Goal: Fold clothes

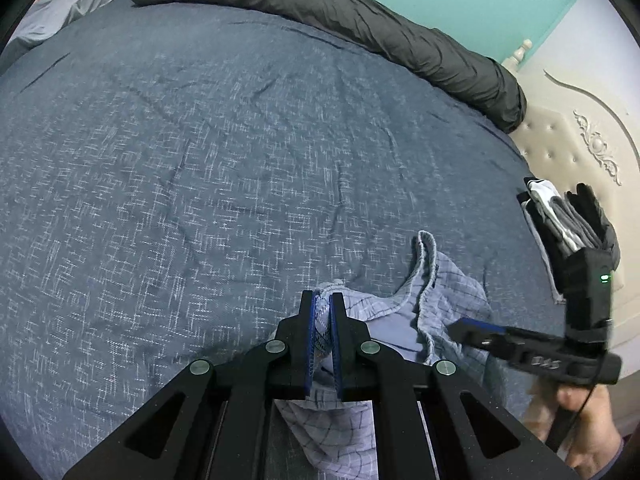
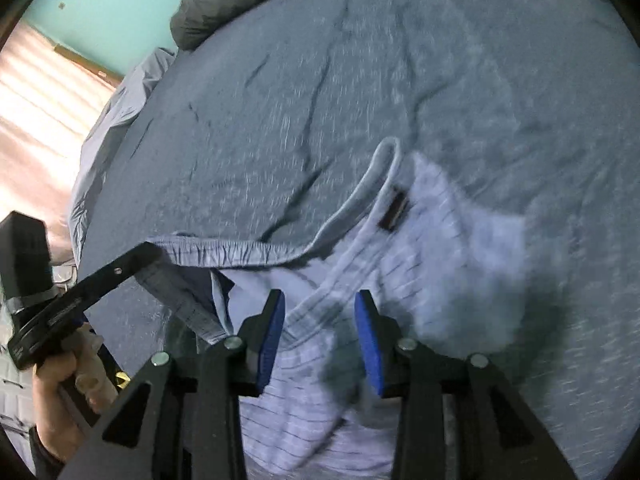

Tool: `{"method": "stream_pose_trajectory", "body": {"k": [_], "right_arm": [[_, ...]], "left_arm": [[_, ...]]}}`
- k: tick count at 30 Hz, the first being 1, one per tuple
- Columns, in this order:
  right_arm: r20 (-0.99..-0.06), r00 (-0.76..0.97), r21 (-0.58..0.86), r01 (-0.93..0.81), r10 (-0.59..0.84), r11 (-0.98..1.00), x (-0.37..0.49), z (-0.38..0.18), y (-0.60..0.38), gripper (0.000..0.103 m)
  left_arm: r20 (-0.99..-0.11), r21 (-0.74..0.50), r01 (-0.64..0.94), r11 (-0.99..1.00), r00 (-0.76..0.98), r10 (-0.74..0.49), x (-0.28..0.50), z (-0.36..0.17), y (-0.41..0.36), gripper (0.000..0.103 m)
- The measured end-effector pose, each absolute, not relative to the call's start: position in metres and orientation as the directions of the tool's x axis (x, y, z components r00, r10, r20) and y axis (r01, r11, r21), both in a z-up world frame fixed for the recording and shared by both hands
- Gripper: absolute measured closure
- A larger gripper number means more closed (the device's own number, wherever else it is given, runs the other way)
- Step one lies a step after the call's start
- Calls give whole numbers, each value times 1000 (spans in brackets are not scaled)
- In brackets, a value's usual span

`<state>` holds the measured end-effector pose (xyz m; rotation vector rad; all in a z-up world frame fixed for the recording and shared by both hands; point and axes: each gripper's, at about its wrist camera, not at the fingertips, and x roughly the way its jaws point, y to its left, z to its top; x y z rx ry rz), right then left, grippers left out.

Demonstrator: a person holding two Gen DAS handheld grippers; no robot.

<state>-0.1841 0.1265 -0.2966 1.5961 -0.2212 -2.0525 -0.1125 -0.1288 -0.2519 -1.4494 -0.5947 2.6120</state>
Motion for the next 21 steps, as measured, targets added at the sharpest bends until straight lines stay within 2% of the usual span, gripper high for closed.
{"method": "stream_pose_trajectory", "body": {"k": [8, 10, 12, 21], "right_arm": [[-887, -131, 379, 346, -444, -859, -175, -309, 106, 68], [-896, -127, 359, 359, -426, -862, -174, -311, 101, 93], [-903, -127, 341, 371, -411, -864, -173, -312, 98, 98], [-874, -220, 328, 393, -434, -859, -172, -265, 148, 101]], "left_arm": [[-785, -388, 91, -917, -555, 277, -109, -245, -131, 96], [-782, -386, 89, -918, -559, 274, -110, -242, -132, 96], [-782, -384, 89, -919, -560, 272, -111, -241, -134, 96], [-771, -400, 95, -912, -573, 278, -104, -231, -133, 96]]}}
